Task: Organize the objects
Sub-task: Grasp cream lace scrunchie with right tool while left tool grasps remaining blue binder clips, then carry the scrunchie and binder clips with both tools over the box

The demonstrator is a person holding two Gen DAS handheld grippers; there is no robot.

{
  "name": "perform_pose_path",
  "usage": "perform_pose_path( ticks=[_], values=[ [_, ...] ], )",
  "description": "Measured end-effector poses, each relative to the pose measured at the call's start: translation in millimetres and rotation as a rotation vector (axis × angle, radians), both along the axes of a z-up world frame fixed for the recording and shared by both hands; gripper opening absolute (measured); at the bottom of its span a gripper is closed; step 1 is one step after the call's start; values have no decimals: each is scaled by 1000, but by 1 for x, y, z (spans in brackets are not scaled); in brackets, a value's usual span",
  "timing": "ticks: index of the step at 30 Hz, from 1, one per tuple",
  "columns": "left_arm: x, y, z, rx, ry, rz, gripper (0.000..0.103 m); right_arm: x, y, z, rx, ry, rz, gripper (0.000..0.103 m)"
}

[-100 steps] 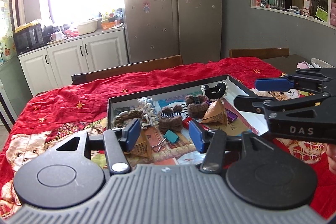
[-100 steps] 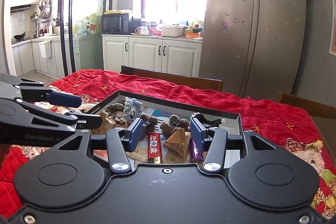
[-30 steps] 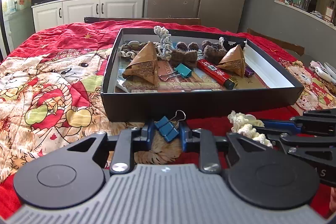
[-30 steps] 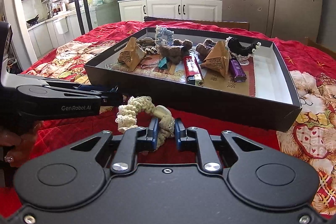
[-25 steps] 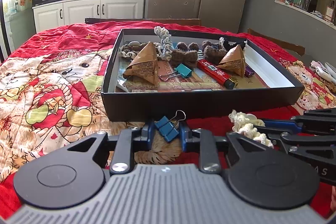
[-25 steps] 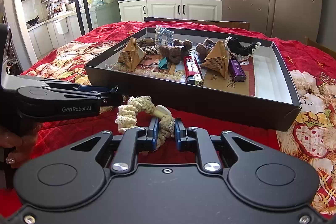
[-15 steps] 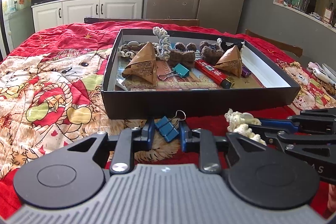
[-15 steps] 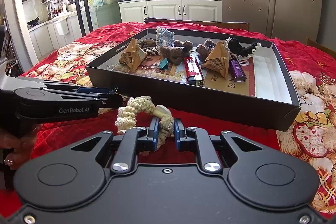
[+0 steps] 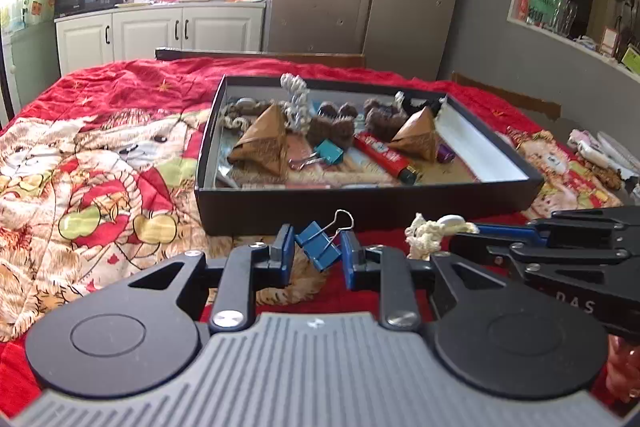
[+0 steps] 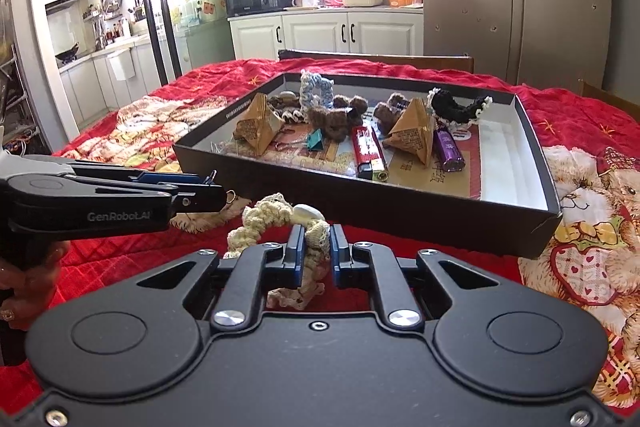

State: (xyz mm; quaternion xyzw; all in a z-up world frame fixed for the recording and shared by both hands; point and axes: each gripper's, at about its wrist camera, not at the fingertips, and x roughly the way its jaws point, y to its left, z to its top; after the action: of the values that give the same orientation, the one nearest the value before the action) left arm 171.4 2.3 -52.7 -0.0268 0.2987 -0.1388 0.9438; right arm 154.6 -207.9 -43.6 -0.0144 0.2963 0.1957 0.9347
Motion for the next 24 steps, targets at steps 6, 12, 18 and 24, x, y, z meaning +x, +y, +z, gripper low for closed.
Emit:
perform_pose_path(
  ticks=[6,12,18,24],
  values=[
    [-1,-2,13,-15,-28,-8,28,-2,-3,7,20,-29,-12,12],
    [4,-5,21,-27,-38,-6,28,0,-5,15,23,-66,-34,12],
    [18,-11,32,-26,-51,-1,28,12,-12,28,-11,-120,-101,12],
    [42,-22,35,-27,-66,22,28,35,-25,32,-21,-142,-170,12]
  ],
)
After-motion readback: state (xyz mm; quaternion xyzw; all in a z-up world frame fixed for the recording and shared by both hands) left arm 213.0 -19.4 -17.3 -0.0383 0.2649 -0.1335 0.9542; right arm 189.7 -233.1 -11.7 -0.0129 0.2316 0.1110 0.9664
